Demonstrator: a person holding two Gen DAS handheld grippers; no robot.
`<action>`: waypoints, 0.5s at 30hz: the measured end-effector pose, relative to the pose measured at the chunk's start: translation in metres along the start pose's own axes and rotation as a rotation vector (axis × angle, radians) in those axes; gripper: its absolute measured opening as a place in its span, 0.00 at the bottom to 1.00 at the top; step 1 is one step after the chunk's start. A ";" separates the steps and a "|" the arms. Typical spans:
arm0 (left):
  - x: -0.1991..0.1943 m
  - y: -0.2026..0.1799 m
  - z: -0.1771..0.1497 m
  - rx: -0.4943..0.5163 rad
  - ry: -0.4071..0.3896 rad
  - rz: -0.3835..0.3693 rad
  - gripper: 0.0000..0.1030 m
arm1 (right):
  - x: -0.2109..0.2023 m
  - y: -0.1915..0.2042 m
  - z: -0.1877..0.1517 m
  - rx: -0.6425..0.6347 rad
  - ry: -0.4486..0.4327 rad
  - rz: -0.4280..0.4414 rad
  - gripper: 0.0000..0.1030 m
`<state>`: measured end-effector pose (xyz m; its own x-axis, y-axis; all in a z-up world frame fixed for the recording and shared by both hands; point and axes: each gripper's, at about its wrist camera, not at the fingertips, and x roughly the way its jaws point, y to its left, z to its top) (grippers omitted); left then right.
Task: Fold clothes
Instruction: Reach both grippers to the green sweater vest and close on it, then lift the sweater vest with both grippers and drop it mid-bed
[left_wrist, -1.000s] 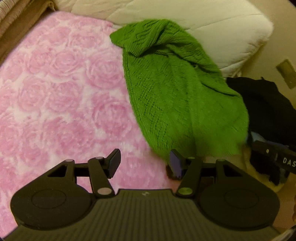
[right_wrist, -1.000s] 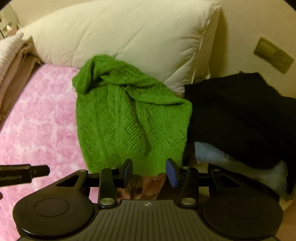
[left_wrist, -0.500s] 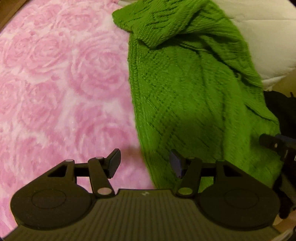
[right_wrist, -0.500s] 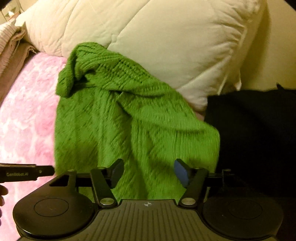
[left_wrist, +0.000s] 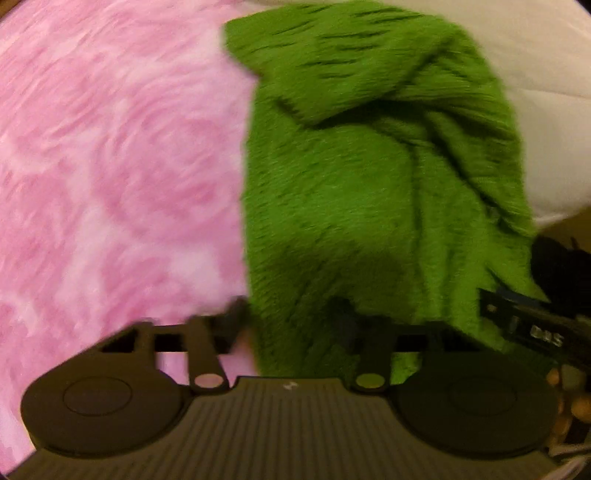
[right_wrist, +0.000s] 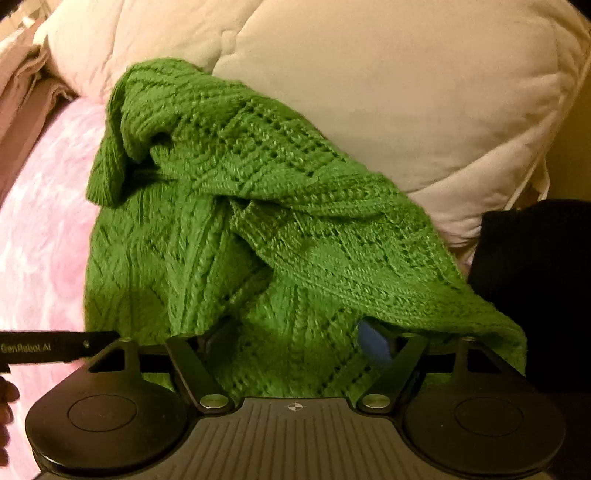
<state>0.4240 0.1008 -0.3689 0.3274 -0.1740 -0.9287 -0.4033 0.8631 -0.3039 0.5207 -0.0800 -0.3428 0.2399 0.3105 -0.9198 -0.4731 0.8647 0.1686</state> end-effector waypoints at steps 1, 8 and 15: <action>-0.001 -0.002 0.000 0.008 0.003 -0.020 0.10 | -0.002 0.003 0.001 -0.012 -0.001 0.019 0.24; -0.041 0.004 -0.010 -0.026 -0.070 -0.150 0.07 | -0.033 0.019 0.005 -0.022 -0.040 0.065 0.04; -0.147 0.022 -0.059 -0.043 -0.291 -0.194 0.06 | -0.110 0.060 0.002 -0.080 -0.147 0.227 0.03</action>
<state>0.3165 0.1169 -0.2514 0.6287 -0.1848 -0.7554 -0.3436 0.8054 -0.4830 0.4674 -0.0616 -0.2314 0.2377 0.5516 -0.7995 -0.5925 0.7346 0.3306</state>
